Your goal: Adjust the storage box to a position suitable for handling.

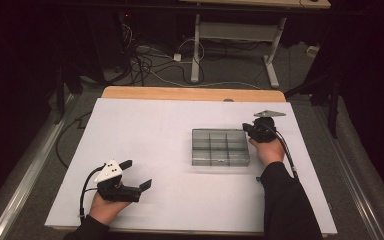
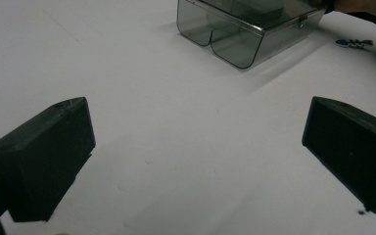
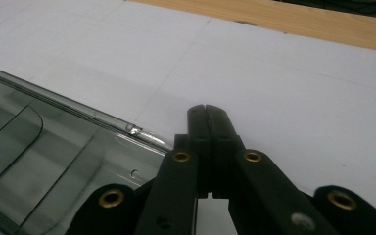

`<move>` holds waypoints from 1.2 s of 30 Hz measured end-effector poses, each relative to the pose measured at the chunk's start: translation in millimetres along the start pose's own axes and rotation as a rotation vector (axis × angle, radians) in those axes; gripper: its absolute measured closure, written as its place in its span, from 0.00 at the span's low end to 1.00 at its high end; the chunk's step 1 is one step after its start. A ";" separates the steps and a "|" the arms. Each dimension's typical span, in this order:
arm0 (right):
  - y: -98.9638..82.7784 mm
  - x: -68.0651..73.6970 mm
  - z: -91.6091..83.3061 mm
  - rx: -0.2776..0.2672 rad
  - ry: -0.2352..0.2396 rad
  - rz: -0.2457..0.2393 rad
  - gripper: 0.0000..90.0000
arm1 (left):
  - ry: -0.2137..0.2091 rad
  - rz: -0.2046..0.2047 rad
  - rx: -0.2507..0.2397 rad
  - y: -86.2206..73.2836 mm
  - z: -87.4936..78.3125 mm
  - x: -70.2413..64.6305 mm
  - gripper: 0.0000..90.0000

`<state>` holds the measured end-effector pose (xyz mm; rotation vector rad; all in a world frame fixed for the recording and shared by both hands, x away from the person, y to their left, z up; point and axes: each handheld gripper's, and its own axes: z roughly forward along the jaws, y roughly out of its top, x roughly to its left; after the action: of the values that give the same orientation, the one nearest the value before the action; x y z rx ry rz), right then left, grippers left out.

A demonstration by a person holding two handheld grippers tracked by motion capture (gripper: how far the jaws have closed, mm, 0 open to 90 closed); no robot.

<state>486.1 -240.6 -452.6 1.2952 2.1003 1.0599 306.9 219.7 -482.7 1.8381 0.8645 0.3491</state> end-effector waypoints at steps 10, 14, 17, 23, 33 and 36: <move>-4.0 27.3 -7.1 0.018 0.026 -0.042 1.00 | -0.004 -0.004 -0.007 1.3 -0.3 -0.5 0.00; -6.5 39.5 -7.1 0.017 0.038 -0.054 1.00 | -0.006 -0.003 -0.006 1.8 0.5 -0.6 0.00; -8.1 46.8 -7.9 0.015 0.052 -0.061 1.00 | -0.009 -0.004 -0.005 1.9 1.7 0.3 0.00; -8.3 62.0 -6.1 0.015 0.069 -0.077 1.00 | -0.022 -0.005 -0.004 3.1 2.8 -1.5 0.00; -10.4 81.6 -3.6 0.009 0.095 -0.084 1.00 | -0.043 -0.024 -0.021 6.0 4.6 -2.0 0.09; -11.1 82.6 -4.2 0.005 0.090 -0.080 1.00 | -0.049 -0.027 -0.031 6.3 3.7 -2.8 0.16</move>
<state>439.4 -171.7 -457.5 1.1762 2.2027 1.0976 309.6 213.9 -478.3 1.7976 0.8452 0.2969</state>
